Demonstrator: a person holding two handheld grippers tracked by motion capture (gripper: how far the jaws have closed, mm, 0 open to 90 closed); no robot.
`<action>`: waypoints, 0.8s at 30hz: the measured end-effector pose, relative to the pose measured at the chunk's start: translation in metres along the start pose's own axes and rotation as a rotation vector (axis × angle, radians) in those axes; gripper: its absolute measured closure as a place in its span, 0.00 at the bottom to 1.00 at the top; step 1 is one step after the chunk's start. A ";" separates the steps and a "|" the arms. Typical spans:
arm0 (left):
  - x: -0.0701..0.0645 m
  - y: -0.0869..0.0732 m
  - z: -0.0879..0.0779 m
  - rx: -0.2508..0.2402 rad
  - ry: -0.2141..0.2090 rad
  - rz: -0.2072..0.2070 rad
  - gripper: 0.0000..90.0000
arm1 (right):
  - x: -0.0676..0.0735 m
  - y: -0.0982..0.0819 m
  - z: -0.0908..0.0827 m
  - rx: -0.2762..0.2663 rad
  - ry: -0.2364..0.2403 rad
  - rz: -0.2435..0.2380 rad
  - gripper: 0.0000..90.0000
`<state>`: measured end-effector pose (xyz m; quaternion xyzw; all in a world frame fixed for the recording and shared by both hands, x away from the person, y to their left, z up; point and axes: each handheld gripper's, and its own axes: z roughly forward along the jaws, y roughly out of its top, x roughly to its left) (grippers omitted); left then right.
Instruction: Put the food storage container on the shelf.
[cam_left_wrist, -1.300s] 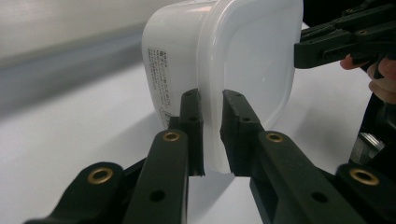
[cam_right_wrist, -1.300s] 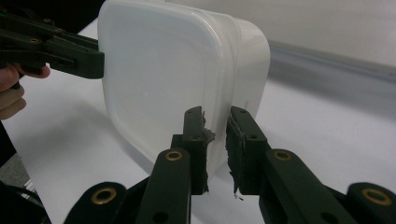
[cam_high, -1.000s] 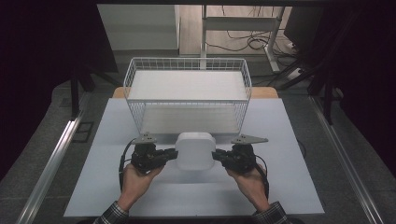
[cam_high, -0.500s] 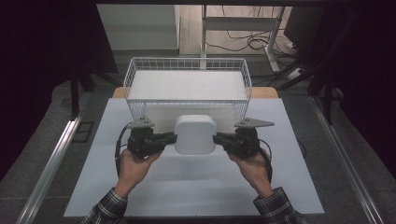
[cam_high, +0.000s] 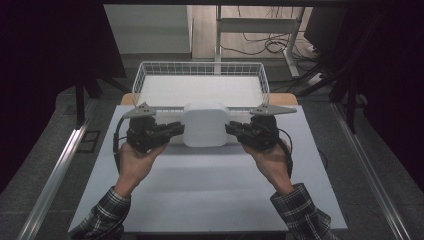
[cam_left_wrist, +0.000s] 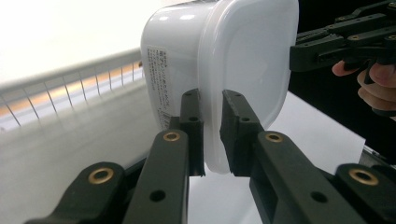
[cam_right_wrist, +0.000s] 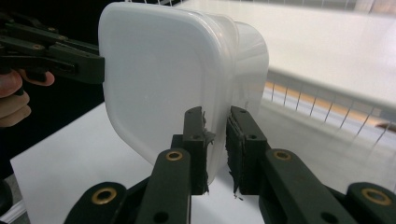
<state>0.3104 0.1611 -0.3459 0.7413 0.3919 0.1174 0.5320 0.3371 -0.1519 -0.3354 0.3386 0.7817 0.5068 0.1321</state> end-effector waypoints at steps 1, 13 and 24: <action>0.001 0.005 -0.002 -0.005 0.001 0.002 0.89 | 0.000 0.005 -0.001 -0.005 0.000 -0.002 0.86; 0.022 0.055 -0.006 -0.034 0.002 0.005 0.89 | -0.008 0.058 0.005 -0.046 -0.022 -0.009 0.86; 0.050 0.070 0.018 -0.003 0.014 -0.063 0.87 | -0.030 0.079 0.030 -0.011 -0.053 0.037 0.85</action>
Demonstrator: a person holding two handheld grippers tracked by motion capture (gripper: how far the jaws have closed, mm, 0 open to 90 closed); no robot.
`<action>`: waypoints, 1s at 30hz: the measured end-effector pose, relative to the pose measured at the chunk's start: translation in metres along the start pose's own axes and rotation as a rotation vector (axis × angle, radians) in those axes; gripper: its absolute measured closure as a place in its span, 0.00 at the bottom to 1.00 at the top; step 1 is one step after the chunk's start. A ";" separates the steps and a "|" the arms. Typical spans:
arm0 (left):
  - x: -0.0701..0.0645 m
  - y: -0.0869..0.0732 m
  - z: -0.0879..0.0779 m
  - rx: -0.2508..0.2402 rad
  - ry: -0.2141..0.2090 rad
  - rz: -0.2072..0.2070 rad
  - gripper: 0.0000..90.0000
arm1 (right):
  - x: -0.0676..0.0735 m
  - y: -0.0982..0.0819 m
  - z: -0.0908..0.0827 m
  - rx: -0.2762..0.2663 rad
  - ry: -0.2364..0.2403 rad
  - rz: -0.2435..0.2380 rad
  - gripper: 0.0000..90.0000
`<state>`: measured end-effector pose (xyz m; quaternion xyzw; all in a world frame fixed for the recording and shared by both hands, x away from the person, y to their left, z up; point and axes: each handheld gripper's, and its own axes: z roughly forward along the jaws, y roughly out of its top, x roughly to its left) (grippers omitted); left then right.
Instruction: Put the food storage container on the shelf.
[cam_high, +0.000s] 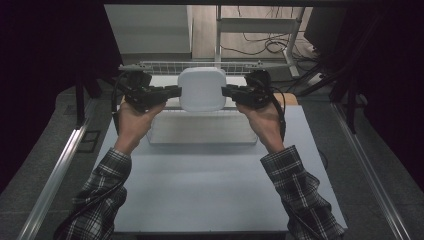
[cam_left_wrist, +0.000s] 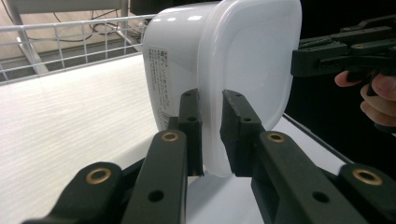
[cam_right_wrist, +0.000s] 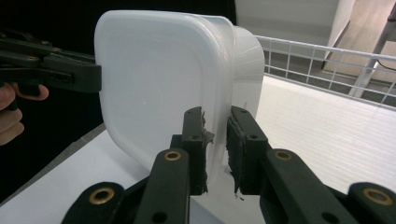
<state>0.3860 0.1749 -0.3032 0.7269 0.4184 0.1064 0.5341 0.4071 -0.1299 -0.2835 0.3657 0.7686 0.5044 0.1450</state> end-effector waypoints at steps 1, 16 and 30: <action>0.002 0.000 0.002 0.000 0.004 -0.009 0.87 | -0.001 0.001 0.002 0.006 -0.003 -0.001 0.85; 0.015 0.002 0.014 0.000 -0.018 -0.055 0.76 | -0.012 0.007 0.021 0.036 0.017 0.078 0.76; 0.019 0.014 0.032 0.012 0.034 -0.031 0.63 | -0.024 0.010 0.034 0.042 0.018 0.120 0.65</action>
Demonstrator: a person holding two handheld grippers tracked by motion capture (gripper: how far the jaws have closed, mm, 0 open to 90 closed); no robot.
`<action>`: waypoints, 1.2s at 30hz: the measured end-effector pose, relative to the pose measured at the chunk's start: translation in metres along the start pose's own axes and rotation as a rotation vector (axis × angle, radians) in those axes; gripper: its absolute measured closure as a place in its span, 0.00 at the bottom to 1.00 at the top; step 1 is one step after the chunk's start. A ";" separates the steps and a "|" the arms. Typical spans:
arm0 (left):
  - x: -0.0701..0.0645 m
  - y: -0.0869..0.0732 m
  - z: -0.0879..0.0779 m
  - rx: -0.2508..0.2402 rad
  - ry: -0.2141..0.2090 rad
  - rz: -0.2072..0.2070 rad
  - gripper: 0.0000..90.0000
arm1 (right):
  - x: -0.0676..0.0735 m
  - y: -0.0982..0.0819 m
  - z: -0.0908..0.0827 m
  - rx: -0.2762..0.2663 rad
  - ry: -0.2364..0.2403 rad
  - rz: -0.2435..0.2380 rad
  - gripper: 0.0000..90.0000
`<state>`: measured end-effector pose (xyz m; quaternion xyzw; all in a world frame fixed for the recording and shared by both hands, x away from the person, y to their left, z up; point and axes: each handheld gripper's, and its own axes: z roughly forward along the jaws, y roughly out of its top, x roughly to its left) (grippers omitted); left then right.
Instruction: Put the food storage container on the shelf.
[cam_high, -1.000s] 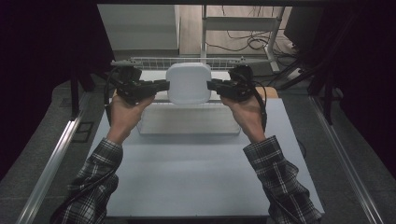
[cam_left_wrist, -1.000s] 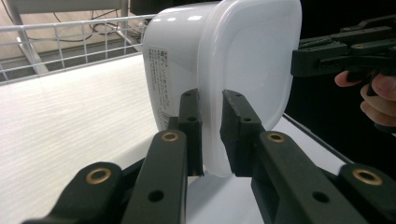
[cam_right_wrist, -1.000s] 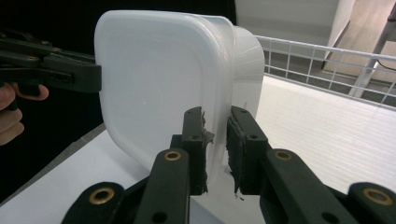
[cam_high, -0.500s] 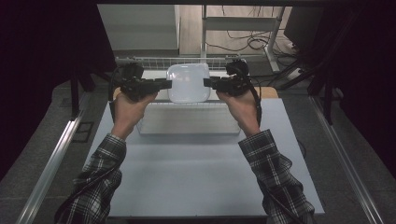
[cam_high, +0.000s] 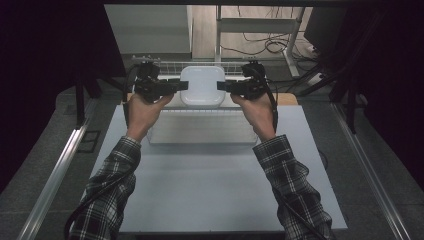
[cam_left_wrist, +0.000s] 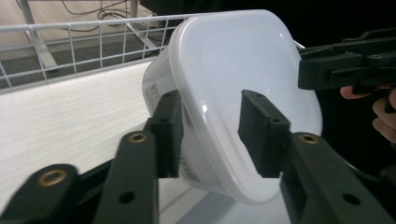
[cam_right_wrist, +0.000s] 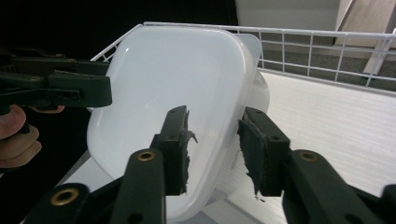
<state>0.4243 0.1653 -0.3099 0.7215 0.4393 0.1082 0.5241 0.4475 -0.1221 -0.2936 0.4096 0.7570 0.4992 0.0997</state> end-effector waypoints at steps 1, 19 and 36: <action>0.000 0.000 0.002 -0.002 0.006 0.000 0.61 | 0.000 0.000 0.002 -0.002 -0.009 -0.001 0.63; -0.017 -0.035 -0.026 -0.061 -0.032 0.098 0.93 | 0.022 -0.026 -0.026 -0.061 -0.017 -0.177 0.97; -0.012 -0.041 0.013 0.039 -0.001 0.097 1.00 | 0.015 -0.043 0.018 0.041 -0.034 -0.181 0.98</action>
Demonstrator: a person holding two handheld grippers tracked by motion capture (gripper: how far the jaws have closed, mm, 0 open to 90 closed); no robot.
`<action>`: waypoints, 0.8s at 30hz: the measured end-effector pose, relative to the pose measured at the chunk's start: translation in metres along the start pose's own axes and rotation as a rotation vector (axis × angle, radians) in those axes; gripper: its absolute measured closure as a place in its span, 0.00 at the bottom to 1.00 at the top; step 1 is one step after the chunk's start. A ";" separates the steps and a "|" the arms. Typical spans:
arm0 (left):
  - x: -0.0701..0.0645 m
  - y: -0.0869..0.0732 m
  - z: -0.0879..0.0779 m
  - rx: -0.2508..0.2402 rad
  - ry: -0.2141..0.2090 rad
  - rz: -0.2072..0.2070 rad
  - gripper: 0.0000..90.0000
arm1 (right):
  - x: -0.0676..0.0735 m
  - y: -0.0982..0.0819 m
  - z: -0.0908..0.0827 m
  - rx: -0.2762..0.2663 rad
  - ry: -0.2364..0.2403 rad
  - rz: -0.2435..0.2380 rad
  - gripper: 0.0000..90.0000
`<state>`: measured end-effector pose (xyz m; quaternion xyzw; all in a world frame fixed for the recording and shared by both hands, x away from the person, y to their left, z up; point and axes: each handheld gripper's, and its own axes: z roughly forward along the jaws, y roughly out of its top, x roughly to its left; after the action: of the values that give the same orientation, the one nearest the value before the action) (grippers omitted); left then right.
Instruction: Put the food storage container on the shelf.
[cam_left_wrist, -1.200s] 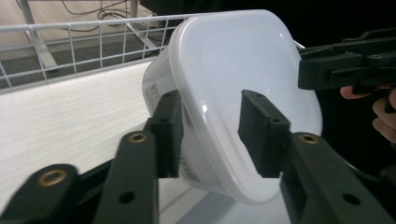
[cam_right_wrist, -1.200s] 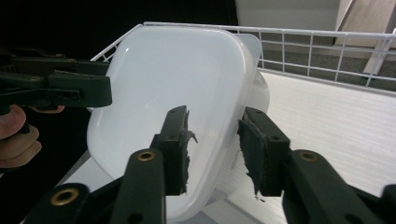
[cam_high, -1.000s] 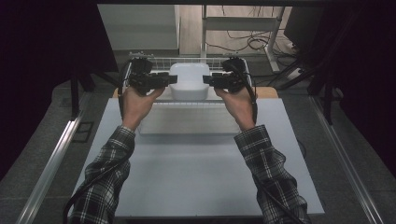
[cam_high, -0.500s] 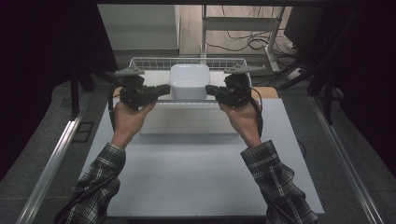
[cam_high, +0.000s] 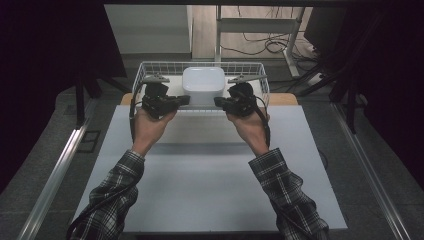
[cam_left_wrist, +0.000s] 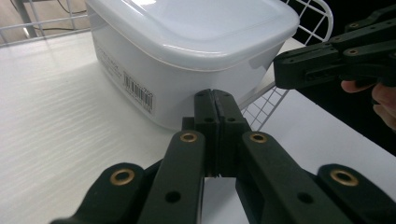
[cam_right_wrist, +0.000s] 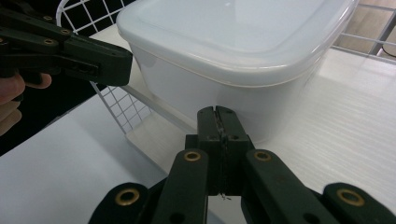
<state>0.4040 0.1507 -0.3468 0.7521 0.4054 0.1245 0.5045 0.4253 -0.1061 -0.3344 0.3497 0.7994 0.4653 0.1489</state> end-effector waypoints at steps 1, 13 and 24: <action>-0.001 -0.001 -0.001 -0.001 -0.007 0.002 1.00 | 0.000 0.000 0.000 -0.003 0.000 -0.004 0.98; -0.020 -0.022 -0.003 0.008 -0.030 0.067 0.57 | 0.009 -0.015 -0.010 -0.017 0.033 -0.026 0.63; -0.026 -0.045 -0.003 0.024 -0.065 0.067 0.29 | 0.011 -0.038 -0.016 -0.018 0.063 -0.019 0.35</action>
<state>0.3638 0.1415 -0.3783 0.7748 0.3651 0.1120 0.5038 0.3930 -0.1208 -0.3572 0.3260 0.8026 0.4820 0.1311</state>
